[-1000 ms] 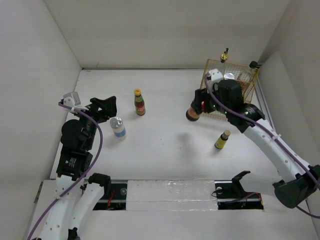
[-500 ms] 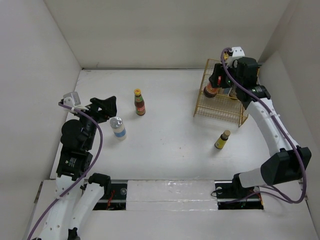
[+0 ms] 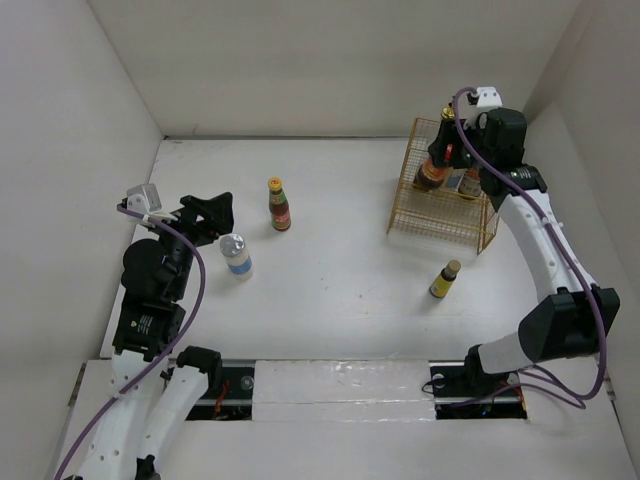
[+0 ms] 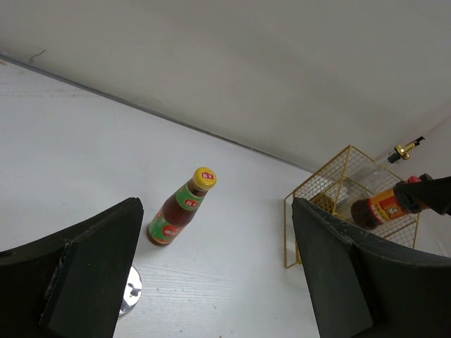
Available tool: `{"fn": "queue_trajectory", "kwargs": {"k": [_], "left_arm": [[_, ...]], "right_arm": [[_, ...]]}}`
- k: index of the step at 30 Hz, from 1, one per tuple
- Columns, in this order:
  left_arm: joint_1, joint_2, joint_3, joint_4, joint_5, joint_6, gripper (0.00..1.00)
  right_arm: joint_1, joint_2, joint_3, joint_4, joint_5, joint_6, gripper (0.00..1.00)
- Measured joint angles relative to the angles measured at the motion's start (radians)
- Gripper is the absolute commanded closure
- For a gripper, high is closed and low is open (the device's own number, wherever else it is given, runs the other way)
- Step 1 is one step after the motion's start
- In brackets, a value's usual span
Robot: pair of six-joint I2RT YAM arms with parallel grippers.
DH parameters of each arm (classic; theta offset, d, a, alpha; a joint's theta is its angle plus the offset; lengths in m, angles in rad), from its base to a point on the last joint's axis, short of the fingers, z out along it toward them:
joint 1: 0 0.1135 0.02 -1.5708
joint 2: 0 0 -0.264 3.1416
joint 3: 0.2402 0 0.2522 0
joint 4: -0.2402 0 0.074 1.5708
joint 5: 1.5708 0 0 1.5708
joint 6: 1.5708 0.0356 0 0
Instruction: Organize the condiment bottles
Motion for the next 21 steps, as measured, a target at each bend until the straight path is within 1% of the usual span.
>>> {"fn": "queue_trajectory", "kwargs": {"k": [11, 21], "left_arm": [[0.0, 0.0, 0.0, 0.0, 0.0, 0.0, 0.17], [0.0, 0.0, 0.0, 0.0, 0.002, 0.0, 0.17]], "right_arm": [[-0.008, 0.061, 0.037, 0.051, 0.002, 0.0, 0.58], [0.0, 0.096, -0.038, 0.11, 0.05, -0.008, 0.58]]}}
